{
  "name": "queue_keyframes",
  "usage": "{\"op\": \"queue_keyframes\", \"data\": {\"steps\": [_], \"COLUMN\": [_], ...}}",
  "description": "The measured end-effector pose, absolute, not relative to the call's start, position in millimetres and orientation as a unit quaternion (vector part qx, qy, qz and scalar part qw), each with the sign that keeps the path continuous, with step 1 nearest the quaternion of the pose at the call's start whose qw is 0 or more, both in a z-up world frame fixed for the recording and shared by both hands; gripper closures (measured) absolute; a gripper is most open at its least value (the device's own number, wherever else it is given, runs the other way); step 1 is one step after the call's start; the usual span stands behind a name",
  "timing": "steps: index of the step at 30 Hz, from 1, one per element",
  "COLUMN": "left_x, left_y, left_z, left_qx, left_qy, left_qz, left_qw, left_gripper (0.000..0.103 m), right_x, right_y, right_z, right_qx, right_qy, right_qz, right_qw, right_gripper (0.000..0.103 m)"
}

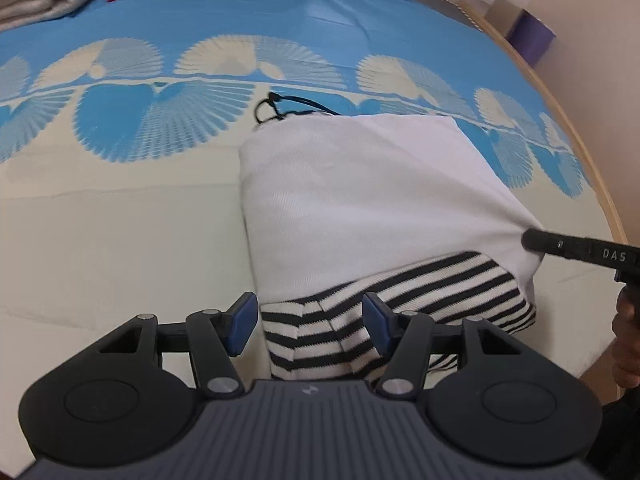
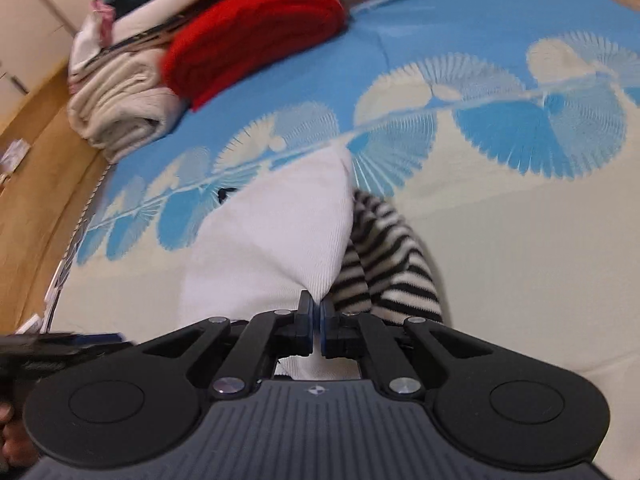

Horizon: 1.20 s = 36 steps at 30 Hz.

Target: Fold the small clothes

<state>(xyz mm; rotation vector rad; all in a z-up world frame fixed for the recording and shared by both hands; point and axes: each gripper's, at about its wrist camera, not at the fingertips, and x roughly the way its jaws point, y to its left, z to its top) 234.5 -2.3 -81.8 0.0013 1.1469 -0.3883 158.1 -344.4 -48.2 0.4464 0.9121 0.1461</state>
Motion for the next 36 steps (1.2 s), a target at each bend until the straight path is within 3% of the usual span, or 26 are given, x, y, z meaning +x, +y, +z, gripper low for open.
{"op": "queue_keyframes", "data": {"steps": [8,11,13,18,21,27,29,32,36], "left_x": [228,221,224,230,227,212,202,200,215], "left_y": [-39,-48,-50,-38,-32,-37,-44,-48,-30], "left_z": [-130,-156,-156,-123,-116,-158,-166,-144,-96], "left_qx": [0.094,0.148,0.145,0.105,0.109,0.2,0.241,0.25,0.15], "left_qy": [0.583,0.585,0.588,0.565,0.565,0.597,0.596,0.57,0.527], "left_qz": [-0.227,-0.226,-0.224,-0.244,-0.261,-0.264,-0.27,-0.287,-0.311], "left_qw": [0.774,0.764,0.763,0.781,0.775,0.73,0.717,0.728,0.777], "left_gripper": [0.042,0.034,0.034,0.038,0.038,0.037,0.037,0.038,0.038], "right_x": [169,177,180,167,147,132,134,141,149], "right_y": [-349,-332,-326,-320,-314,-292,-293,-297,-313], "right_z": [-111,-121,-123,-87,-65,-115,-137,-129,-79], "right_qx": [0.203,0.154,0.144,0.103,0.1,-0.025,-0.06,-0.05,-0.005], "right_qy": [0.518,0.53,0.533,0.483,0.448,0.546,0.587,0.599,0.542], "right_qz": [0.004,0.015,0.013,0.026,0.103,0.158,0.128,0.136,0.176], "right_qw": [0.831,0.834,0.834,0.869,0.882,0.823,0.797,0.788,0.822], "right_gripper": [0.101,0.101,0.1,0.087,0.071,0.069,0.055,0.056,0.056]}}
